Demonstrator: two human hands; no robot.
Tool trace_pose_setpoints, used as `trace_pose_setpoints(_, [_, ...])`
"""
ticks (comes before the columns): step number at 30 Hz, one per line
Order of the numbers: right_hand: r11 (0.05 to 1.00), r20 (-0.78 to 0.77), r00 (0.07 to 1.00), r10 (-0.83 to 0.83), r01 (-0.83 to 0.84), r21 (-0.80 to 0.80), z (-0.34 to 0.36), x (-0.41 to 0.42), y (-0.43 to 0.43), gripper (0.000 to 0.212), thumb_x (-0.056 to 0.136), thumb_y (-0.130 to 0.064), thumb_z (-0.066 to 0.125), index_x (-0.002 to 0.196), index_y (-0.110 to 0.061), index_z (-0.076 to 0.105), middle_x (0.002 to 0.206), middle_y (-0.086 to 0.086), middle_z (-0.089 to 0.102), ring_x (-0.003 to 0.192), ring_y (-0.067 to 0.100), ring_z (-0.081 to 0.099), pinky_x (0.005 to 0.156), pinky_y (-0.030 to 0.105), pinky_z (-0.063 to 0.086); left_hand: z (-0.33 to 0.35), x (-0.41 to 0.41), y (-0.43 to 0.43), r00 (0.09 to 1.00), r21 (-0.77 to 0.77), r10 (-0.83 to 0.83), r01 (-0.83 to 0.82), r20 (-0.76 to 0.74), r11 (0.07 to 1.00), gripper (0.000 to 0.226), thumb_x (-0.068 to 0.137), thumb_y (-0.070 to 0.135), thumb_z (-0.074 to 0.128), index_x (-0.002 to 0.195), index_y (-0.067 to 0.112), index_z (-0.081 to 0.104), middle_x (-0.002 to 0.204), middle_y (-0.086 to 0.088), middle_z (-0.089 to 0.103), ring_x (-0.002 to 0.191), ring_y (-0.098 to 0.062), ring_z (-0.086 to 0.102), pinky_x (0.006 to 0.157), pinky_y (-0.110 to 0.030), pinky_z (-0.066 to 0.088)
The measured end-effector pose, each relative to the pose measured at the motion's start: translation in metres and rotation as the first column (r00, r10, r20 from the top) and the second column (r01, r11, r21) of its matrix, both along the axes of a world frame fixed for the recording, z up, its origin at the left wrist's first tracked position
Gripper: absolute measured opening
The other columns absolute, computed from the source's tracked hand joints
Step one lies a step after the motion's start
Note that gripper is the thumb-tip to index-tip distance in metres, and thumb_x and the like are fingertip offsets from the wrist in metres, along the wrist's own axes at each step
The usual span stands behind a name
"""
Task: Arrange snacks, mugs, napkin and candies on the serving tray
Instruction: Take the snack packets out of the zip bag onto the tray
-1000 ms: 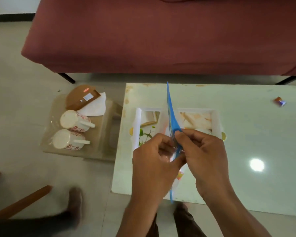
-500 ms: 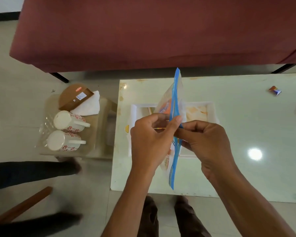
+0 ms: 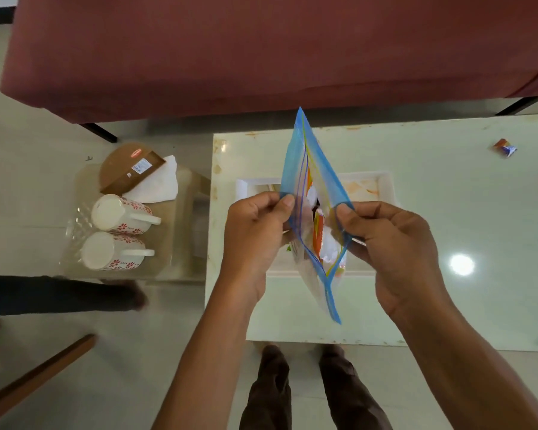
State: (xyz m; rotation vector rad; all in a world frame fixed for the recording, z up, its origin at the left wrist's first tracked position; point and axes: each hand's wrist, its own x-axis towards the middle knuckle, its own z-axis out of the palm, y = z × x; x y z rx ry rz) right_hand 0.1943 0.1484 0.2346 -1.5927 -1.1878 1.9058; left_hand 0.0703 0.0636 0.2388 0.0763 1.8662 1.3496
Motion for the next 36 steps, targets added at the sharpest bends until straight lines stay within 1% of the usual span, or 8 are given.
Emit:
trace_pose_setpoints(5, [0.973, 0.086, 0.989, -0.120, 0.100, 0.208, 0.004, 0.007, 0.016, 0.008, 0.082, -0.020, 0.076, 0.074, -0.021, 0.076, 0.078, -0.002, 0.078, 0.076, 0.016, 0.076, 0.078, 0.042, 0.062, 0.004, -0.017, -0.005, 0.994, 0.012, 0.101, -0.101, 0.035, 0.995, 0.027, 0.102, 0.011, 0.052, 0.082, 0.015, 0.071, 0.078, -0.003, 0.079, 0.071, -0.011, 0.076, 0.061, -0.021, 0.059])
trace_pose_setpoints(12, [0.930, 0.180, 0.970, -0.162, 0.089, 0.357, 0.007, 0.021, 0.025, 0.003, 0.080, -0.026, 0.075, 0.077, -0.026, 0.076, 0.074, -0.006, 0.076, 0.071, 0.013, 0.073, 0.078, 0.045, 0.061, -0.004, -0.044, -0.017, 0.967, -0.053, 0.252, -0.250, 0.031, 0.967, 0.022, 0.101, 0.013, 0.049, 0.089, 0.016, 0.068, 0.079, -0.002, 0.078, 0.078, -0.013, 0.077, 0.073, -0.035, 0.063])
trace_pose_setpoints(18, [0.868, 0.261, 0.958, -0.120, -0.026, 0.495, 0.010, 0.016, 0.016, 0.011, 0.084, -0.027, 0.074, 0.076, -0.035, 0.073, 0.074, -0.022, 0.073, 0.072, 0.005, 0.073, 0.078, 0.037, 0.061, -0.007, -0.047, -0.010, 0.931, -0.064, 0.345, -0.354, -0.116, 0.933, 0.025, 0.098, 0.015, 0.050, 0.077, 0.019, 0.064, 0.061, 0.007, 0.072, 0.062, -0.006, 0.070, 0.057, -0.028, 0.060])
trace_pose_setpoints(22, [0.872, 0.242, 0.969, -0.051, -0.074, 0.484, 0.008, 0.009, 0.012, 0.007, 0.085, -0.029, 0.073, 0.079, -0.032, 0.073, 0.073, -0.022, 0.073, 0.069, 0.001, 0.072, 0.064, 0.029, 0.058, -0.015, -0.032, -0.009, 0.909, -0.185, 0.046, -0.133, -0.415, 0.974, 0.021, 0.094, 0.044, 0.062, 0.094, 0.024, 0.065, 0.089, 0.005, 0.077, 0.080, -0.012, 0.075, 0.067, -0.035, 0.063])
trace_pose_setpoints(24, [0.877, 0.230, 0.973, -0.020, -0.093, 0.471, 0.007, 0.006, 0.011, 0.009, 0.085, -0.030, 0.073, 0.077, -0.033, 0.072, 0.072, -0.021, 0.073, 0.070, 0.001, 0.072, 0.060, 0.025, 0.054, -0.020, -0.027, -0.011, 0.870, -0.221, -0.052, -0.066, -0.490, 0.973, 0.019, 0.093, 0.040, 0.067, 0.101, 0.023, 0.065, 0.092, 0.001, 0.077, 0.081, -0.018, 0.076, 0.068, -0.042, 0.064])
trace_pose_setpoints(30, [0.865, 0.259, 0.966, -0.021, -0.112, 0.490, 0.005, 0.010, 0.023, 0.007, 0.087, -0.028, 0.072, 0.080, -0.030, 0.070, 0.076, -0.022, 0.074, 0.072, -0.002, 0.071, 0.057, 0.017, 0.053, -0.015, -0.021, -0.009, 0.950, -0.027, 0.052, -0.064, -0.309, 0.998, 0.016, 0.097, 0.018, 0.063, 0.084, 0.024, 0.070, 0.078, -0.003, 0.080, 0.074, -0.022, 0.078, 0.074, -0.042, 0.064])
trace_pose_setpoints(32, [0.792, 0.328, 0.944, -0.034, -0.175, 0.585, 0.009, 0.017, 0.026, 0.007, 0.087, -0.026, 0.073, 0.092, -0.025, 0.068, 0.084, -0.020, 0.072, 0.083, 0.001, 0.069, 0.064, 0.006, 0.050, -0.010, -0.018, -0.010, 0.954, 0.003, 0.047, -0.048, -0.297, 0.999, 0.014, 0.097, 0.022, 0.064, 0.087, 0.025, 0.072, 0.080, -0.001, 0.080, 0.075, -0.018, 0.078, 0.070, -0.035, 0.062])
trace_pose_setpoints(36, [0.455, 0.443, 0.897, -0.005, -0.392, 0.799, 0.024, 0.018, 0.017, 0.020, 0.084, -0.023, 0.075, 0.101, -0.017, 0.066, 0.097, -0.009, 0.064, 0.082, 0.006, 0.060, 0.074, 0.005, 0.043, -0.002, -0.014, -0.013, 0.940, 0.018, 0.030, -0.025, -0.340, 1.000, 0.012, 0.097, 0.027, 0.065, 0.088, 0.030, 0.072, 0.081, 0.009, 0.079, 0.074, -0.008, 0.076, 0.061, -0.024, 0.058])
